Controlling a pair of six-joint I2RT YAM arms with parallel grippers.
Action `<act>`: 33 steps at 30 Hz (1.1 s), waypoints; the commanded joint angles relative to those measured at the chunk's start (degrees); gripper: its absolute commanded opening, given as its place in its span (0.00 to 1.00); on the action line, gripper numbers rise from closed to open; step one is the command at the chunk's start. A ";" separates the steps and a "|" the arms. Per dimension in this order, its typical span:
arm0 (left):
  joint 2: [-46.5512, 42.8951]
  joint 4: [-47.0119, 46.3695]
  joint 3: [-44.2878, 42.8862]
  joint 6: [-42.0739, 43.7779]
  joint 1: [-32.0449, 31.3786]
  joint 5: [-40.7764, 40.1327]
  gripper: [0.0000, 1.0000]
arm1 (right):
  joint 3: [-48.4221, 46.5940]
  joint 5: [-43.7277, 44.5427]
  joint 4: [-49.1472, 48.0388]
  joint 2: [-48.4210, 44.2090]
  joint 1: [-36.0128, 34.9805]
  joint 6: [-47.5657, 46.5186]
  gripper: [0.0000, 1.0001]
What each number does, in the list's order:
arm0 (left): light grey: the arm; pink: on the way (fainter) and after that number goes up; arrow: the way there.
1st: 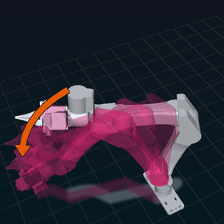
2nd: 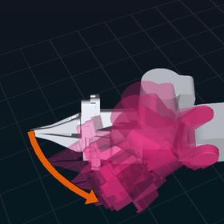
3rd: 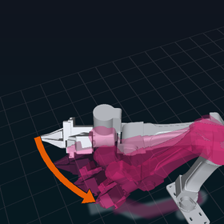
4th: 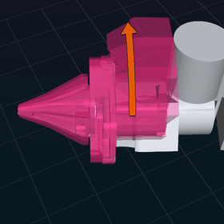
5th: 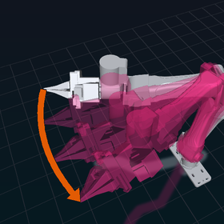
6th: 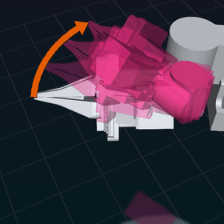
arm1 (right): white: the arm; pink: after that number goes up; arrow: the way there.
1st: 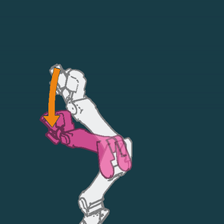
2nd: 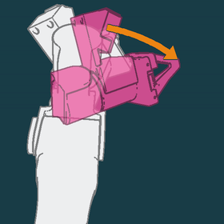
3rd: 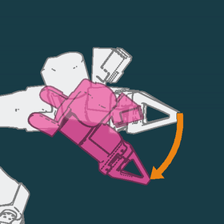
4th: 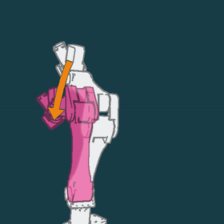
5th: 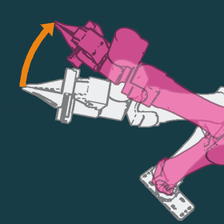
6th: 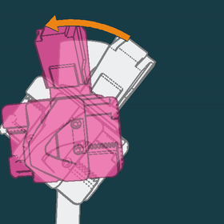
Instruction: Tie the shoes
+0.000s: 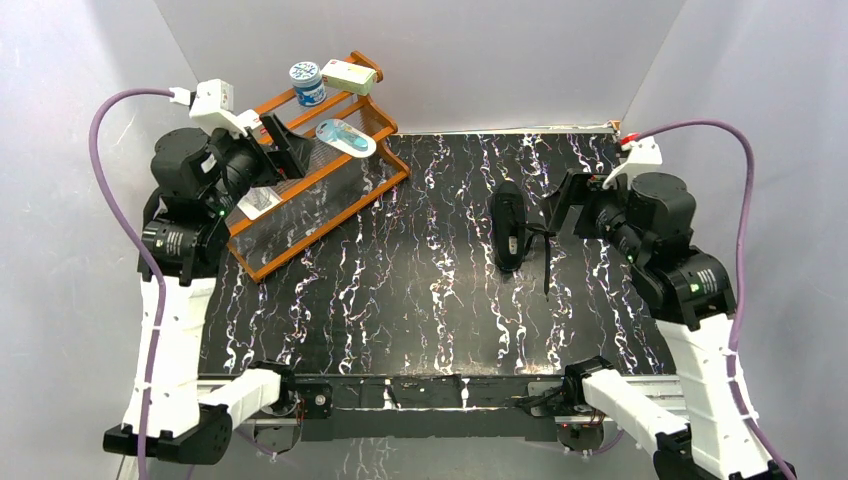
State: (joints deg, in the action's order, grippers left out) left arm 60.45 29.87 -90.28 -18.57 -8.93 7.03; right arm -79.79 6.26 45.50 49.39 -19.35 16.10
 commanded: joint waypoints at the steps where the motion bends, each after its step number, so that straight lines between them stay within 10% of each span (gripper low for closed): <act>1: 1.93 4.54 -1.89 -6.11 3.24 8.12 0.94 | -2.08 1.56 5.85 1.87 -0.03 3.77 0.98; 17: 1.81 12.20 7.83 -17.91 5.23 26.90 0.95 | 1.04 4.04 12.75 20.95 1.86 4.79 0.98; 33: 14.98 16.62 1.03 -19.45 -4.72 24.22 0.95 | 9.28 -16.31 -7.04 44.69 10.64 -7.99 0.64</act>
State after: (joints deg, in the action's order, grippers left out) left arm 72.36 43.18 -83.44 -38.17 -12.47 33.32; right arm -71.26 -3.53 47.31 91.70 -9.02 10.63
